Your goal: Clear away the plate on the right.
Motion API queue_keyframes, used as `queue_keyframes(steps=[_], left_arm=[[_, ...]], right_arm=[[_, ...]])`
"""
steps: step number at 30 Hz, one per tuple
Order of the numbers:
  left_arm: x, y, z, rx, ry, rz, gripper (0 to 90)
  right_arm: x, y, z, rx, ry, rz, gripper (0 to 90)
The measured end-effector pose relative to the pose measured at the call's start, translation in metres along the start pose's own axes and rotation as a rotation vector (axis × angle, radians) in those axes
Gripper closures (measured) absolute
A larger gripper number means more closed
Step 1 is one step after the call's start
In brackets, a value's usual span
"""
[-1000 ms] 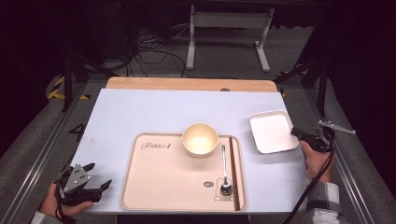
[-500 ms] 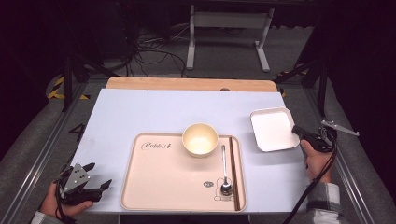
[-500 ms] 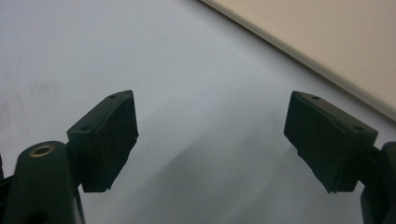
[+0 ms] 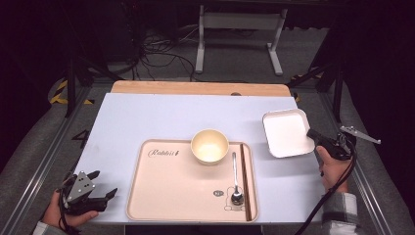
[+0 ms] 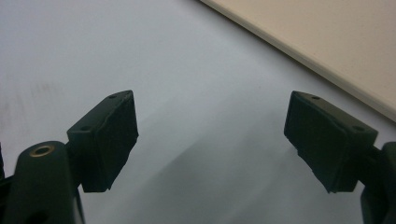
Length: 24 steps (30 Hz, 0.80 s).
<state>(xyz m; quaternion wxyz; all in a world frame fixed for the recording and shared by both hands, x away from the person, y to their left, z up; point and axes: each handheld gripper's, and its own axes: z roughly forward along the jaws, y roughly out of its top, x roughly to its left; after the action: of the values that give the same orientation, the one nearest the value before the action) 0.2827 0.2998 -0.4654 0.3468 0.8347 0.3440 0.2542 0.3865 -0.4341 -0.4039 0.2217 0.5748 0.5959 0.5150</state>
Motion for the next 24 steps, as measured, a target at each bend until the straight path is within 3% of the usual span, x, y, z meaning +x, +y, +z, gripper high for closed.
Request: queue_keyframes(steps=[10, 17, 24], left_arm=[[-0.001, 0.0, -0.002, -0.004, 0.002, -0.005, 18.4], [-0.001, 0.0, -0.002, -0.005, 0.003, -0.004, 18.4], [-0.001, 0.0, -0.002, -0.002, 0.003, 0.001, 18.4]], right_arm=[[0.028, 0.01, -0.004, -0.042, 0.073, -0.034, 89.1], [0.048, 0.014, -0.002, -0.048, 0.128, -0.069, 89.1], [0.061, 0.014, 0.002, -0.04, 0.153, -0.094, 89.1]])
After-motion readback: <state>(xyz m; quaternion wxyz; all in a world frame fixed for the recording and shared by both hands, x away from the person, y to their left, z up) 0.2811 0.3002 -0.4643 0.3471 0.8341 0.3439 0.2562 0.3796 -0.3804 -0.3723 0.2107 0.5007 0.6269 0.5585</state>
